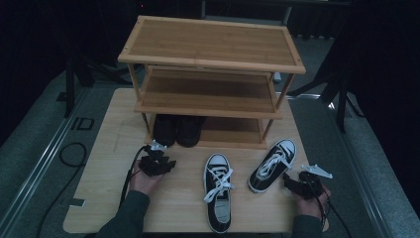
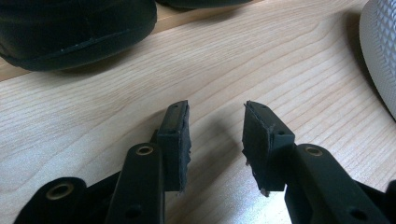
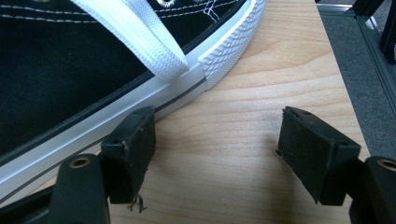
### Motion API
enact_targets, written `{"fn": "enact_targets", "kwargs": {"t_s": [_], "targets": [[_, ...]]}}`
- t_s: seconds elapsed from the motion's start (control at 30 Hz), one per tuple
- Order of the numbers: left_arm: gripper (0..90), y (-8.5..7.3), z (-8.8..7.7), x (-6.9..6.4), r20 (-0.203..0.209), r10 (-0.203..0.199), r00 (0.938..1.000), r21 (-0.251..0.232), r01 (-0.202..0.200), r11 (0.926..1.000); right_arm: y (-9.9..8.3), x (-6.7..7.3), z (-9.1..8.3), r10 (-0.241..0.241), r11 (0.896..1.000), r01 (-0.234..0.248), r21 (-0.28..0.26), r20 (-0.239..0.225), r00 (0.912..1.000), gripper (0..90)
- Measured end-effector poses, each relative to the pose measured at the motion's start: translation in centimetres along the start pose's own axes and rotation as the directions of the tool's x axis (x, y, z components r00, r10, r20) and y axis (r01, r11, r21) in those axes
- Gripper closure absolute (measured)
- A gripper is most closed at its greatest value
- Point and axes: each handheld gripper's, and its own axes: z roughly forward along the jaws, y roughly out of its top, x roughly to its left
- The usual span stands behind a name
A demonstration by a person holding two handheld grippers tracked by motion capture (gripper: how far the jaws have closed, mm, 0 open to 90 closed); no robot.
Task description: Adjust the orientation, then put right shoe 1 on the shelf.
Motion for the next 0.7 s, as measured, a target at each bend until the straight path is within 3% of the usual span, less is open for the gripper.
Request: {"fn": "enact_targets", "kwargs": {"t_s": [0.23, 0.4, 0.7], "targets": [[60.1, 0.0, 0.0, 0.0, 0.002, 0.0, 1.0, -0.003, 0.0, 1.0, 0.1, -0.1, 0.0, 0.004, 1.0, -0.004, 0.02, 0.008, 1.0, 22.3], [59.4, 0.0, 0.1, -0.1, 0.001, -0.002, 1.0, -0.006, 0.002, 1.0, 0.5, 0.2, -0.5, 0.005, 1.0, -0.005, 0.028, 0.005, 1.0, 33.8], [59.2, -0.1, 0.1, 0.0, 0.006, -0.004, 1.0, -0.013, 0.005, 0.9999, 1.3, 0.1, -2.1, 0.016, 1.0, -0.016, -0.002, -0.023, 0.9996, 42.5]]}}
